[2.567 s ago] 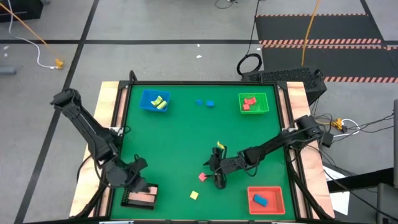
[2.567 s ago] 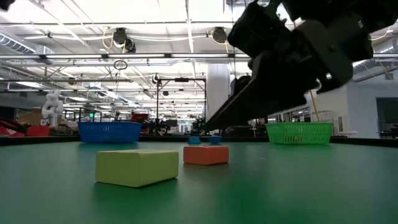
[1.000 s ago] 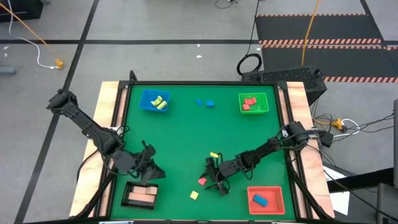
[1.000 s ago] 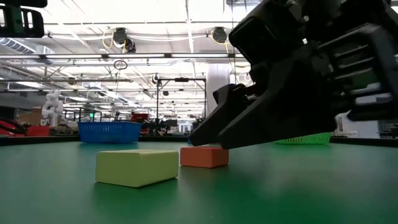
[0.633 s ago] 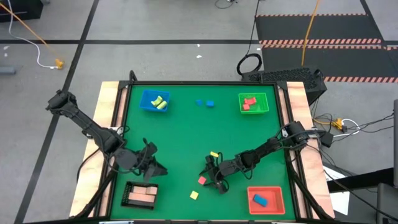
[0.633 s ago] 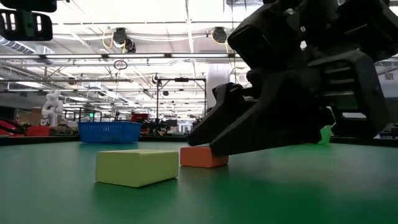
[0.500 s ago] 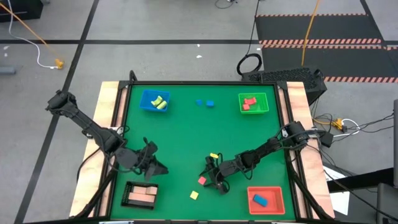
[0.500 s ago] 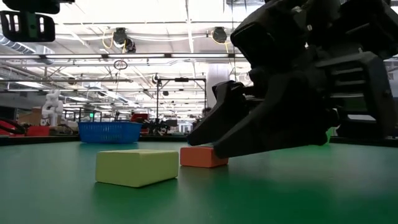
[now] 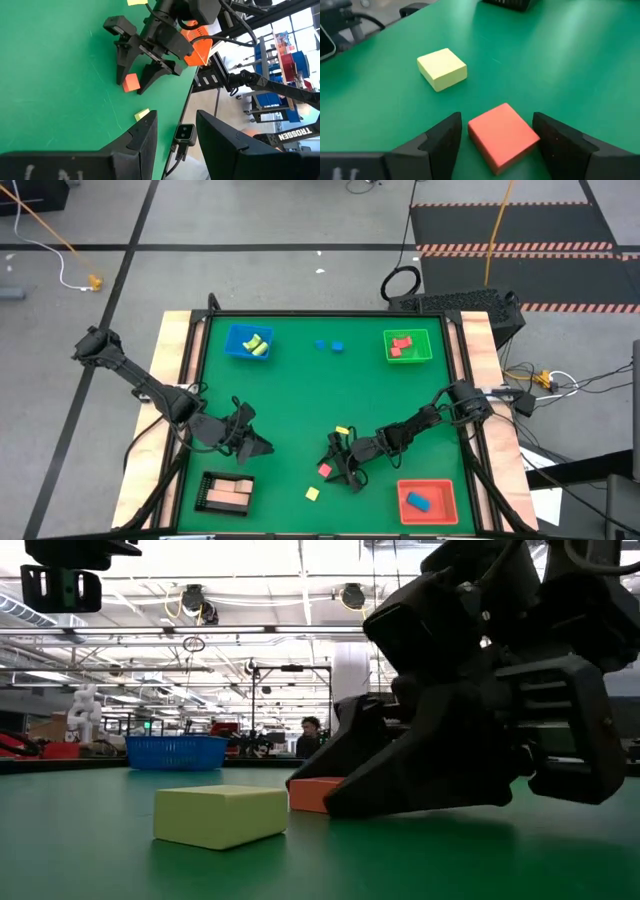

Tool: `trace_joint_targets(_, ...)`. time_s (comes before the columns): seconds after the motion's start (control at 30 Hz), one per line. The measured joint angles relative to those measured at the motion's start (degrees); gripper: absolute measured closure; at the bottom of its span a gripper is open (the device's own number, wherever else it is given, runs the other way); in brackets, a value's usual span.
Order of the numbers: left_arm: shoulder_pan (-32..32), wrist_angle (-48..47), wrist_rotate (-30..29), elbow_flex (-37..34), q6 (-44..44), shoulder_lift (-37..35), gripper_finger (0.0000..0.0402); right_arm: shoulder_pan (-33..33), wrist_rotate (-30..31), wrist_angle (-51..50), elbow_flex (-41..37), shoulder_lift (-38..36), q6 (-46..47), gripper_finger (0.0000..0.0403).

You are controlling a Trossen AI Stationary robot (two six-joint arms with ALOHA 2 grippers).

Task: Sort & place blocks by color
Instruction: Put the orange block into the green bin

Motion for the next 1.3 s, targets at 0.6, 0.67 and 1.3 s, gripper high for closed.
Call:
trace_joint_targets(0.6, 2.6, 0.0, 0.0, 0.0, 5.3, 0.0, 0.0266, -0.5, 0.2, -5.5, -0.2, -2.0, 14.1, 0.0236)
trace_joint_targets(0.67, 2.9, 0.0, 0.0, 0.0, 6.1, 0.0, 0.0266, -1.0, 0.6, -8.8, -0.4, -4.5, 14.1, 0.0236)
trace_joint_targets(1.3, 8.1, 0.9, -0.4, 0.0, 9.0, 0.0, 0.0266, -12.4, 39.6, -54.5, -7.3, -46.3, 12.8, 0.0233)
